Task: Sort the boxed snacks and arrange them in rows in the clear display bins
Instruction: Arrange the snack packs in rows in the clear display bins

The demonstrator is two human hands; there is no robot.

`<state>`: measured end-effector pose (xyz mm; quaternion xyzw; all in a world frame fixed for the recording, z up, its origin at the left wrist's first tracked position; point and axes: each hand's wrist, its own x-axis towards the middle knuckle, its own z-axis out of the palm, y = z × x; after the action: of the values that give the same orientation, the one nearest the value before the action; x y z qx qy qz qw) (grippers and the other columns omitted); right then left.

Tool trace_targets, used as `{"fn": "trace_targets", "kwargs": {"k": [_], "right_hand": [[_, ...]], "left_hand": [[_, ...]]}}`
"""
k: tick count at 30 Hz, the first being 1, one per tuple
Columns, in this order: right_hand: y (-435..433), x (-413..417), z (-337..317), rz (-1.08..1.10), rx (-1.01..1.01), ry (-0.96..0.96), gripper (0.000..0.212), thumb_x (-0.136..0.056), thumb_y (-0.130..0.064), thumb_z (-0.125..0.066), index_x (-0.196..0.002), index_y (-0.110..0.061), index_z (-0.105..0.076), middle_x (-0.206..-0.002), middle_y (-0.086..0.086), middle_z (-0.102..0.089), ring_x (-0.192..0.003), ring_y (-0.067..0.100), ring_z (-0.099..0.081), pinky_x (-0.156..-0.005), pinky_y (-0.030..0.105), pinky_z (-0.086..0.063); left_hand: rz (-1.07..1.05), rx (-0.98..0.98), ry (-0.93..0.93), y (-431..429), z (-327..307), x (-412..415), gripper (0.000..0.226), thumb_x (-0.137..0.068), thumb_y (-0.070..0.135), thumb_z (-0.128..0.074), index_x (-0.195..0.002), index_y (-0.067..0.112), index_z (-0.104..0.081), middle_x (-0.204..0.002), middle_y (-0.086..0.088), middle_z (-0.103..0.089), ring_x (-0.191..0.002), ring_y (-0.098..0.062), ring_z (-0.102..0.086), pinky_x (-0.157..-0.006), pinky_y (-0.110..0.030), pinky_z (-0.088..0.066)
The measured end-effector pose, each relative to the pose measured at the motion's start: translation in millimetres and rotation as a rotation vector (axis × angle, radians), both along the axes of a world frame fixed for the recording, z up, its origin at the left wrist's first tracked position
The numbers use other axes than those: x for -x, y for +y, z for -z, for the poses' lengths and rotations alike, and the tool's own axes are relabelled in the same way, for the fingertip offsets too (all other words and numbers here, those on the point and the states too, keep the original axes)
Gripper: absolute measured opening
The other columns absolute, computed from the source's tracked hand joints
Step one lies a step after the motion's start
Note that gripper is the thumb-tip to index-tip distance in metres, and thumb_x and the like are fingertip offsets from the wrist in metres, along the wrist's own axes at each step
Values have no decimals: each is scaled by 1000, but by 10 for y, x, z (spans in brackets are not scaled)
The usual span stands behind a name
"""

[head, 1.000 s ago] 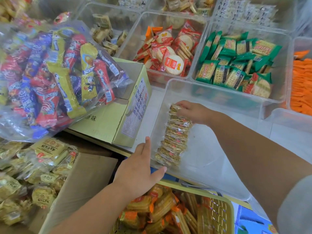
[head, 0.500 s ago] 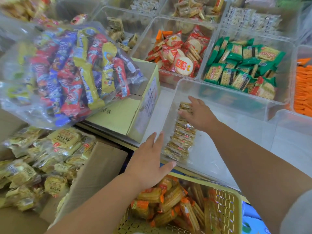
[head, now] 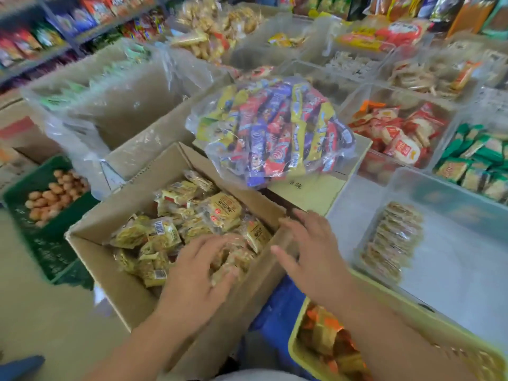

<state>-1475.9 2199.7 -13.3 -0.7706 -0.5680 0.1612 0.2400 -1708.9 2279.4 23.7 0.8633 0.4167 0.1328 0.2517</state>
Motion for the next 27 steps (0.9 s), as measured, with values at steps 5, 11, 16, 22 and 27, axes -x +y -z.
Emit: {"fn": "trace_targets", "kwargs": {"k": [5,11,16,22,27], "right_hand": [[255,1040,-55,-190,82,-67,67,-87,-72,-29,-137,-35,-56,-156,-5,-39,-152,24,-11,-123,48,-4],[417,1506,109,-168,281,-280,68,-90,-76,-22,-127,-36,-63,-142,-11,-55,-146,23,-30,-119,48,-12],[438,1590,162,-80,347,-332,71,-88,-80,-22,-124,-37,-66,-131,-16,-62,-136,19,-41,-113,44,-21],[467,1626,181,-25,368,-385,61,-84,-75,-34,-109,-35,-73,-113,-14,-69,-119,18,-54,-105,44,-30],[482,1638,201,-15,356,-406,54,-82,-72,-39,-98,-33,-73,-95,-14,-67,-104,19,-57,-100,42,-34]], "left_hand": [[-148,12,222,681,104,845,68,-86,43,-77,-146,27,-49,-139,3,-48,-124,-21,-52,-103,-38,-47],[-86,7,452,1733,246,1296,80,-83,56,-76,-151,27,-45,-143,-12,-48,-130,-35,-48,-110,-46,-42],[98,124,732,2293,501,1181,106,-76,69,-76,-161,39,-20,-167,-13,-15,-148,-42,-26,-118,-52,-36],[204,145,834,2468,774,1112,82,-82,64,-73,-151,42,-37,-146,-8,-42,-134,-36,-39,-111,-48,-42],[210,129,695,2421,825,1134,44,-87,49,-76,-125,33,-58,-119,-1,-49,-119,-31,-45,-100,-43,-47]]}}
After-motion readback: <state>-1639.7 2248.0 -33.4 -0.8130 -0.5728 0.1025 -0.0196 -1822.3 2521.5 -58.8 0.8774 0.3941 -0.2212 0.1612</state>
